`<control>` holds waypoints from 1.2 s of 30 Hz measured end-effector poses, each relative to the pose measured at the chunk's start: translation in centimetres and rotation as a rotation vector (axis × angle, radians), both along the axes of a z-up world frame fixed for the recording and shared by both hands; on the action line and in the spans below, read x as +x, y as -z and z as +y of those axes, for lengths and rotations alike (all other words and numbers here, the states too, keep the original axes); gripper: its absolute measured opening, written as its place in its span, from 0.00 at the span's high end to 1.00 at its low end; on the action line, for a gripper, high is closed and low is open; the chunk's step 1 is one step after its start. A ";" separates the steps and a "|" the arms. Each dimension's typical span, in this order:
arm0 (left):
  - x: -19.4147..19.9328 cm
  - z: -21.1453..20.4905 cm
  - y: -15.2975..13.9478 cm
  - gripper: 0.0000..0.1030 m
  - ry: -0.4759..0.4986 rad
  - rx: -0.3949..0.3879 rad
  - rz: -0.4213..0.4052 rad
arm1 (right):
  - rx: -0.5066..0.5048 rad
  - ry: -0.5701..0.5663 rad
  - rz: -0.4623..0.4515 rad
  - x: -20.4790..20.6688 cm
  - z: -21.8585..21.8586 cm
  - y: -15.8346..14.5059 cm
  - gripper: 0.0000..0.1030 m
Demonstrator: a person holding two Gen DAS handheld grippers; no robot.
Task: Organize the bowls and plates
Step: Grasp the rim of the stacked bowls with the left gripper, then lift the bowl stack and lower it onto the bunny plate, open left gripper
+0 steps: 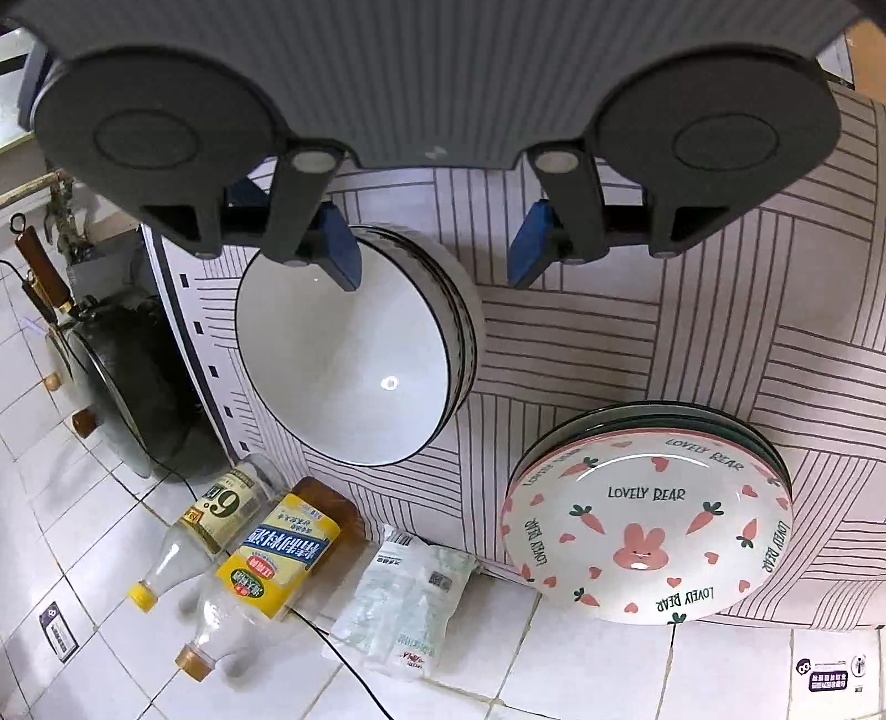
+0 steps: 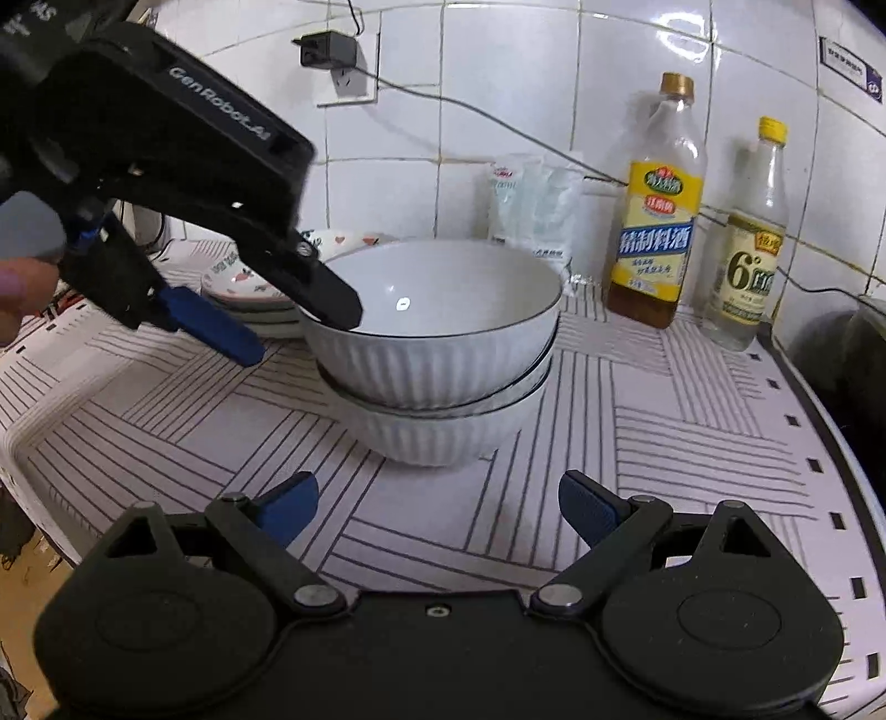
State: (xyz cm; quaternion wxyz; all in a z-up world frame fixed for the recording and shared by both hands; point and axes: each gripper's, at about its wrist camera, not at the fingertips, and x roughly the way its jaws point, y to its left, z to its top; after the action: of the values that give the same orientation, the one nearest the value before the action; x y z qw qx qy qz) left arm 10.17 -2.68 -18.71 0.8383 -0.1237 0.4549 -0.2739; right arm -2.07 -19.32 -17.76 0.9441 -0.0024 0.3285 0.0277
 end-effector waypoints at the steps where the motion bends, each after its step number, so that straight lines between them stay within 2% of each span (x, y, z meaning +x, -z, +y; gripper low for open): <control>1: 0.1 0.0 0.0 0.44 0.004 -0.016 0.005 | 0.001 -0.003 0.002 0.1 0.0 0.2 0.07; 5: 0.4 0.4 0.0 0.43 0.003 -0.068 0.001 | -0.006 -0.016 0.004 0.8 0.1 0.7 0.07; 11: 2.3 1.2 0.9 0.40 0.017 -0.198 0.000 | -0.007 -0.032 -0.002 2.9 -0.2 1.7 0.07; 17: 3.8 0.4 2.5 0.42 0.053 -0.151 0.021 | 0.034 -0.086 0.011 5.6 -0.7 2.3 0.07; 21: 4.6 0.0 3.4 0.50 0.086 -0.147 0.056 | 0.052 -0.110 0.014 6.8 -1.1 2.6 0.07; 24: 5.8 -0.1 4.2 0.51 0.079 -0.169 0.151 | 0.065 -0.128 0.017 7.2 -1.2 2.8 0.05; 26: 6.2 0.0 4.3 0.52 0.064 -0.186 0.185 | 0.081 -0.132 0.031 7.5 -1.3 2.9 0.05; 34: 6.5 -0.8 5.1 0.59 0.045 -0.152 0.169 | 0.092 -0.152 0.056 8.2 -1.6 2.7 0.05; 36: 6.1 -1.2 4.7 0.59 0.071 -0.122 0.130 | 0.097 -0.156 0.054 8.2 -1.7 2.7 0.05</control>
State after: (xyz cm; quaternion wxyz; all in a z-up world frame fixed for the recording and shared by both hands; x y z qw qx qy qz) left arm 16.30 -3.88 -23.45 0.7876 -0.1757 0.4950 -0.3221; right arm 6.16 -21.02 -20.48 0.9288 0.0186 0.3511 0.1169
